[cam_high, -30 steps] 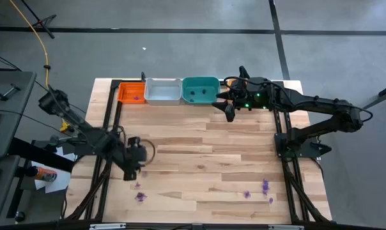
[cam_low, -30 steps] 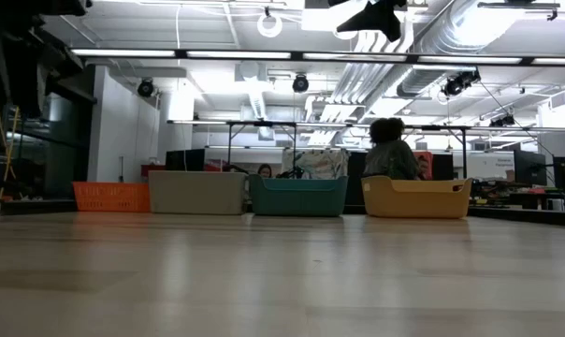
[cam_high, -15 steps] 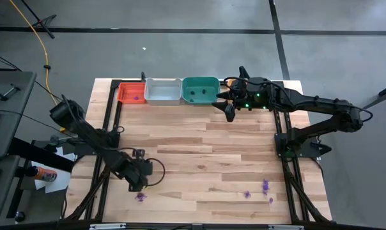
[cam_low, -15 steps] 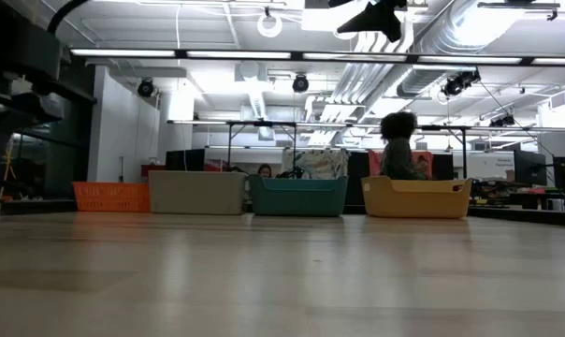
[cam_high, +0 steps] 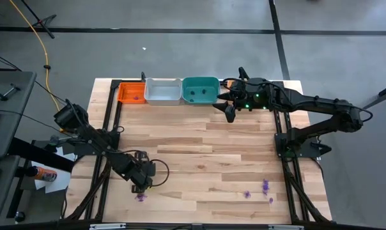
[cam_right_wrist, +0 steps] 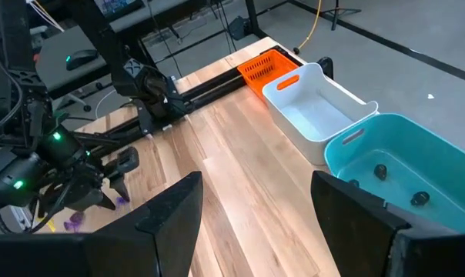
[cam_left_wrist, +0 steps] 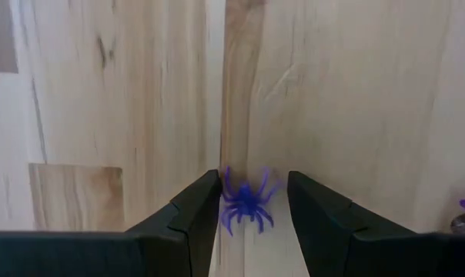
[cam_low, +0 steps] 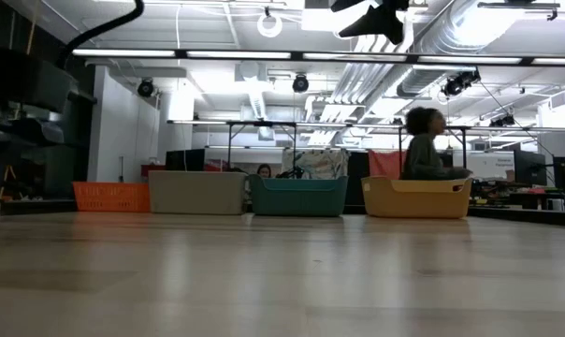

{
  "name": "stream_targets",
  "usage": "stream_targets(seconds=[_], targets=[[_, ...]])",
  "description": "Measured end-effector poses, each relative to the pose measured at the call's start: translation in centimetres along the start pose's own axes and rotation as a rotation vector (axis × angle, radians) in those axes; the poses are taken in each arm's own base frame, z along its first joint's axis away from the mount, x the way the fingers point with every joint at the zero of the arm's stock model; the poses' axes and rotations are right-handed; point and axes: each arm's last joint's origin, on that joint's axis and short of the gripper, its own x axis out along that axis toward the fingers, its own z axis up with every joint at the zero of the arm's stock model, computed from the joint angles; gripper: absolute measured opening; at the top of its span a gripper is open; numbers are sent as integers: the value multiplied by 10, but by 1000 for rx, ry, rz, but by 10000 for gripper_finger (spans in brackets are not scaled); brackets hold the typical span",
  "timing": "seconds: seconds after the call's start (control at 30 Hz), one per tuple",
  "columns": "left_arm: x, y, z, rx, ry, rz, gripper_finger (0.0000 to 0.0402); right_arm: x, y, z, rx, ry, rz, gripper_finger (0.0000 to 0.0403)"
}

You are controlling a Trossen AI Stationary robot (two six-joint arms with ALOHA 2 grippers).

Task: Sort Halloween decoration
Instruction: Put the violet spider into the orange bin

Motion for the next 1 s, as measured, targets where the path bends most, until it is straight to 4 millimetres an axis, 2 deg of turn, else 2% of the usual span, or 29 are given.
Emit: stream_targets(seconds=[0.27, 0.37, 0.47, 0.63, 0.8, 1.0], targets=[[5, -1, 2, -6, 14, -2, 142, 0, 0, 0, 6, 0, 0, 238], [5, 0, 3, -11, 23, -12, 129, 0, 0, 0, 7, 0, 0, 238], [5, 0, 3, -11, 23, -18, 95, 0, 0, 0, 7, 1, 0, 238], [5, -1, 3, -14, 28, -36, 12, 0, 0, 0, 7, 1, 1, 238], [0, 1, 4, -32, 16, -52, 5, 0, 0, 0, 7, 1, 0, 238], [-17, 18, 14, -63, -50, -83, 1, 0, 0, 0, 4, 2, 1, 238]])
